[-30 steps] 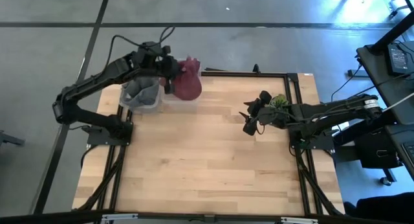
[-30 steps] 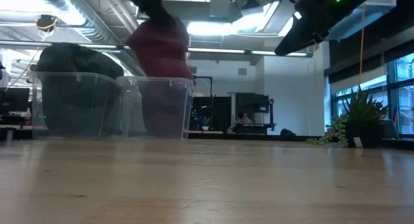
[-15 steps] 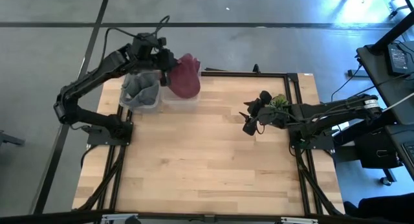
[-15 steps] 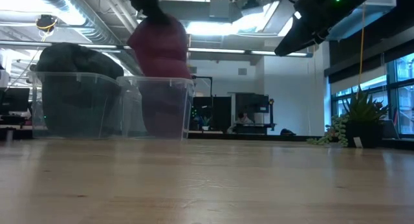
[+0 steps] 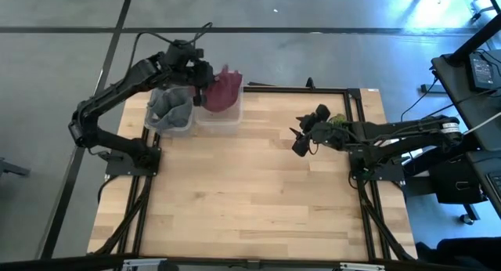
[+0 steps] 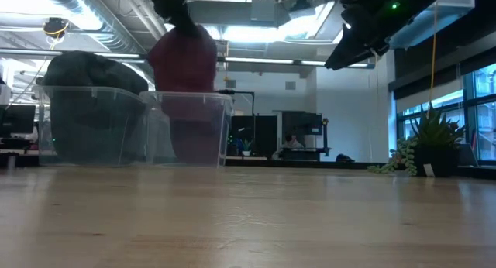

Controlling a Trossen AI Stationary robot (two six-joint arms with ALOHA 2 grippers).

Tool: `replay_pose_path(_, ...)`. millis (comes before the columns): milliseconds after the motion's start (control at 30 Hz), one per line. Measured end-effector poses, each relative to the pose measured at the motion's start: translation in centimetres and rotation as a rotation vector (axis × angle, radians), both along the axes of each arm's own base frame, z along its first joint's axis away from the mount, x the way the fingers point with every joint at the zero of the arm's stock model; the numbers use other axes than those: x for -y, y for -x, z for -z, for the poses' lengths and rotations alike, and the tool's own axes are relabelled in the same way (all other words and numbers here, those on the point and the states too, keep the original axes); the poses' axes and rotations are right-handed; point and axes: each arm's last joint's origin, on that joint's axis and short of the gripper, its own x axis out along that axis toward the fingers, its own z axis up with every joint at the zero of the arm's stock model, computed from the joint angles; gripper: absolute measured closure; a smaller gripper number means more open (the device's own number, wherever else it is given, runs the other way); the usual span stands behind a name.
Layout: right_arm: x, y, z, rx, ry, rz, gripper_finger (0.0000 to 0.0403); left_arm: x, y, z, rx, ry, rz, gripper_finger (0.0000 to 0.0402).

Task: Pick & Place hat
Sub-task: Put the red cap into the right transparent bin

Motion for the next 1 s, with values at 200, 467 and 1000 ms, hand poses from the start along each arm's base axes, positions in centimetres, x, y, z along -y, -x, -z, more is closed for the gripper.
replay_pose_path(200,0.2,0.0,0.0,-0.001,0.000,0.010,0.0186,-1.0,-2.1,2.1,-0.058,0.068,0.074,0.0395)
replay_pose_path(467,0.2,0.0,0.0,-0.009,0.002,0.008,0.0186,-2.3,-4.2,4.4,-0.141,0.054,0.091,0.0395)
replay_pose_path(1000,0.2,0.1,0.1,-0.011,0.003,0.007,0.0186,-5.2,-4.9,7.3,-0.191,0.171,-0.128,0.0393)
